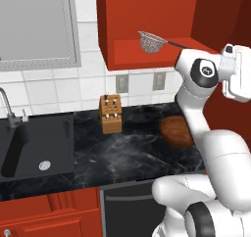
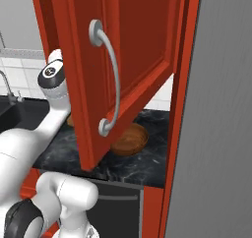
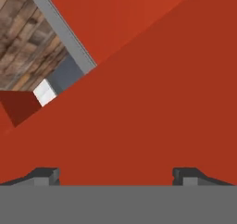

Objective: Open the cabinet and setup a tea strainer by placing it in the bowl upright.

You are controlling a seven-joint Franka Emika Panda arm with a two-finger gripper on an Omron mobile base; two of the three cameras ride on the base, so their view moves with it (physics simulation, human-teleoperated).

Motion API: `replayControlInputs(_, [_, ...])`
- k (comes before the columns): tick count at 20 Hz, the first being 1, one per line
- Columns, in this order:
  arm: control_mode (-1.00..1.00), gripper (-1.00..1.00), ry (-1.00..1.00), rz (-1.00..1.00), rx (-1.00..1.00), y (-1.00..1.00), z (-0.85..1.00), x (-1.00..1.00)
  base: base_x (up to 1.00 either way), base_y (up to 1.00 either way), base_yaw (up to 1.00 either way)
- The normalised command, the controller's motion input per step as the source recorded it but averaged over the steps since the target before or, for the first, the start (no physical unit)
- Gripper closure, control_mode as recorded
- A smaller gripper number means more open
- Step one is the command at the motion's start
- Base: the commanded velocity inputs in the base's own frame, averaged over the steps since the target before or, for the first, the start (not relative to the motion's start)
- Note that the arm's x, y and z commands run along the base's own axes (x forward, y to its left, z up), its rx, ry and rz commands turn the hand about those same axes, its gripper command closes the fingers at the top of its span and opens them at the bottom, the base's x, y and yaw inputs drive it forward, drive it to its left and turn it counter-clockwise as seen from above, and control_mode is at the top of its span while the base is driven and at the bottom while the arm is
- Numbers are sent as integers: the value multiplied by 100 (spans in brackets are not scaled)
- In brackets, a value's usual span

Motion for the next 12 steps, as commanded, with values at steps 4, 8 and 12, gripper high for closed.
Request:
replayControlInputs(4, [-100, -100, 1, 0, 14, -32, 0, 0, 0, 0, 0])
replayControlInputs(8, [-100, -100, 0, 0, 4, 13, 0, 0, 0, 0, 0])
replayControlInputs(12, [-100, -100, -2, 5, 7, 75, -10, 0, 0, 0, 0])
